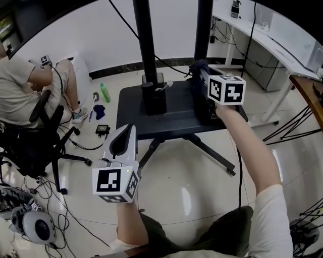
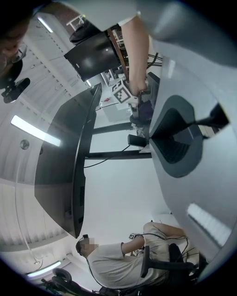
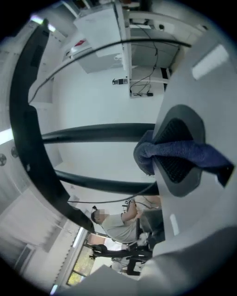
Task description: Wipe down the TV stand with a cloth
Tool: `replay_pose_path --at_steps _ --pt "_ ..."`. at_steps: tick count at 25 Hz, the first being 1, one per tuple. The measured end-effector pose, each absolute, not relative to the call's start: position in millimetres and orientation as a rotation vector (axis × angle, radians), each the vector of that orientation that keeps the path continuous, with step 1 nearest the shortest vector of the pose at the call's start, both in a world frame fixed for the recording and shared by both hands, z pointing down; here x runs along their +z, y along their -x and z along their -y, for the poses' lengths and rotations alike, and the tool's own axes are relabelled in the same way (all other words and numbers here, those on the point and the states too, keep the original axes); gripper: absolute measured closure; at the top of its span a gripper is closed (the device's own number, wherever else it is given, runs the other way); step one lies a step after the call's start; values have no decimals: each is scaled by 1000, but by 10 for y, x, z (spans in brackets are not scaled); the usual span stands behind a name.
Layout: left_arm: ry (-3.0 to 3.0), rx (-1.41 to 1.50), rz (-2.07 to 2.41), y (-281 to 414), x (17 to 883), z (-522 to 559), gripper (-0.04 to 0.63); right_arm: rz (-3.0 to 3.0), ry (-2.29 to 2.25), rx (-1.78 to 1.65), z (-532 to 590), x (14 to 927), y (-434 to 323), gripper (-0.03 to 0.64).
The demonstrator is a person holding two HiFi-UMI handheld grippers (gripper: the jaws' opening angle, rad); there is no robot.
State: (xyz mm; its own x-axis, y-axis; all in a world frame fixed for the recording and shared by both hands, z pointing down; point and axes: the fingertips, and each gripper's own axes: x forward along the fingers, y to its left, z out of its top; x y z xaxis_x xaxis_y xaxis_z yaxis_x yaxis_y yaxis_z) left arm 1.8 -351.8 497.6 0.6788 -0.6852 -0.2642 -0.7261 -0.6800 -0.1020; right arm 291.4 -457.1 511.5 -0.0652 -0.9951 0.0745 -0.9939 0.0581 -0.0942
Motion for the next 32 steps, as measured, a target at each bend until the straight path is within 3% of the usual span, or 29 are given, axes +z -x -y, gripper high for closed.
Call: replay_pose_path --at_steps 8,19,25,32 --pt "2677 287 -1161 21 4980 3484 486 -2313 2134 -266 4814 5298 -3014 565" --pt "2722 265 -1080 -306 5157 3589 486 -2476 1845 46 2750 5158 -2162 565" --pt "2735 259 -1083 -354 5164 3574 485 -2395 1899 20 3104 5066 -2784 565" --pt "2709 263 -1091 -274 5085 3519 485 -2304 2303 -518 4585 5470 -3777 565"
